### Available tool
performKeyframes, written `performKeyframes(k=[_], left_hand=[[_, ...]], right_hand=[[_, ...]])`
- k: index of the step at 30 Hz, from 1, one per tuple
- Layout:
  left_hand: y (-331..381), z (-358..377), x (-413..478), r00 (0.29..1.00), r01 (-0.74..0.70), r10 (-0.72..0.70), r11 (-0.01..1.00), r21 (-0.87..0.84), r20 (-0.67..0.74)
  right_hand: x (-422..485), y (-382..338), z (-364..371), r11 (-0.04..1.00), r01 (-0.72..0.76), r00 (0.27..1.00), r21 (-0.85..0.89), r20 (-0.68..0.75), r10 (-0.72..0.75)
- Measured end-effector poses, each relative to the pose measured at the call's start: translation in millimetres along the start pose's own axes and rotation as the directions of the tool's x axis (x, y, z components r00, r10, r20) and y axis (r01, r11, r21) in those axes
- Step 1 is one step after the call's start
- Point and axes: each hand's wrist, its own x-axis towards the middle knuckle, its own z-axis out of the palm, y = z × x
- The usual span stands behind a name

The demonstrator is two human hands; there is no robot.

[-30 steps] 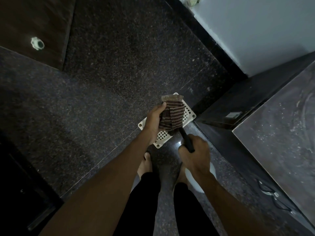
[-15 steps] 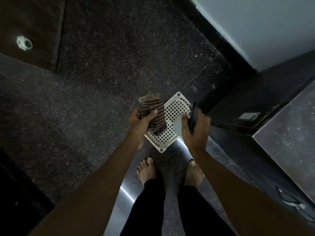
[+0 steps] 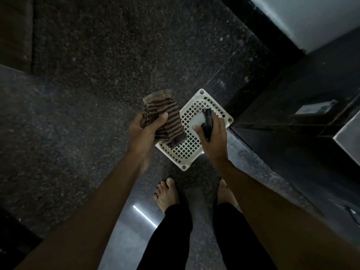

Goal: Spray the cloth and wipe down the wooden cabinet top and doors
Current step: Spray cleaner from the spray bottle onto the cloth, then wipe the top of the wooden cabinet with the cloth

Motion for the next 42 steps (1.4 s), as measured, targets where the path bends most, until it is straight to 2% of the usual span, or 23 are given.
performKeyframes(k=[3,5,8,10,13,16,20,22,26,29,32,36,38,40,42], left_hand=[[7.4,8.6,-11.5,1.0,-0.005,0.005,0.999,0.04,0.019],[15.7,20.1,-24.6,1.0,-0.007,0.005,0.998,0.058,0.031],[33.1,43.0,-49.8,0.999,-0.01,0.006,0.996,0.09,0.049],[44.1,60.4,-68.0,0.997,-0.014,0.004,0.993,0.114,0.081],[60.1,88.5,-102.2,0.992,-0.019,0.0,0.989,0.147,0.129],[76.8,116.4,-140.8,0.978,-0.006,-0.024,0.99,0.138,0.209],[93.9,159.8,-188.8,0.936,0.012,-0.061,0.99,0.14,0.347],[95.7,182.9,-209.5,0.904,0.0,-0.084,0.98,0.197,0.419],[91.4,230.3,-241.3,0.832,-0.132,-0.122,0.904,0.406,0.542],[87.5,256.5,-250.3,0.796,-0.195,-0.125,0.873,0.447,0.592],[87.7,288.7,-261.8,0.779,-0.184,-0.17,0.858,0.48,0.604],[85.8,315.2,-259.9,0.763,-0.37,-0.119,0.726,0.58,0.635],[82.2,323.0,-253.9,0.79,-0.482,0.022,0.639,0.599,0.612],[83.0,329.1,-242.9,0.786,-0.597,0.196,0.488,0.637,0.586],[87.2,333.6,-226.5,0.757,-0.653,0.265,0.316,0.688,0.597]], right_hand=[[2.2,2.3,-11.0,0.997,-0.075,0.991,0.031,0.114,0.072],[0.2,6.6,-21.4,0.987,-0.153,0.963,-0.055,0.216,0.161],[-16.7,-0.4,-41.3,0.965,-0.229,0.934,-0.13,0.25,0.256],[-32.0,-25.7,-63.8,0.944,-0.33,0.918,-0.026,0.225,0.327],[-56.4,-91.6,-110.9,0.835,-0.452,0.888,0.314,0.246,0.388],[-81.0,-155.2,-166.6,0.643,-0.455,0.885,0.615,0.237,0.4],[-106.6,-197.3,-240.7,0.451,-0.401,0.867,0.797,0.171,0.467],[-111.6,-211.4,-274.1,0.416,-0.354,0.879,0.838,0.146,0.454],[-114.4,-216.7,-339.3,0.364,-0.366,0.857,0.856,0.159,0.49],[-113.1,-213.9,-370.7,0.289,-0.376,0.856,0.881,0.21,0.472],[-112.7,-205.1,-401.8,0.201,-0.363,0.86,0.91,0.244,0.449],[-105.7,-188.4,-436.6,0.225,-0.383,0.86,0.896,0.258,0.44],[-99.1,-181.1,-452.3,0.27,-0.407,0.854,0.873,0.259,0.45],[-88.2,-172.5,-464.7,0.322,-0.415,0.847,0.851,0.232,0.479],[-73.7,-162.2,-473.1,0.411,-0.399,0.839,0.819,0.146,0.524]])
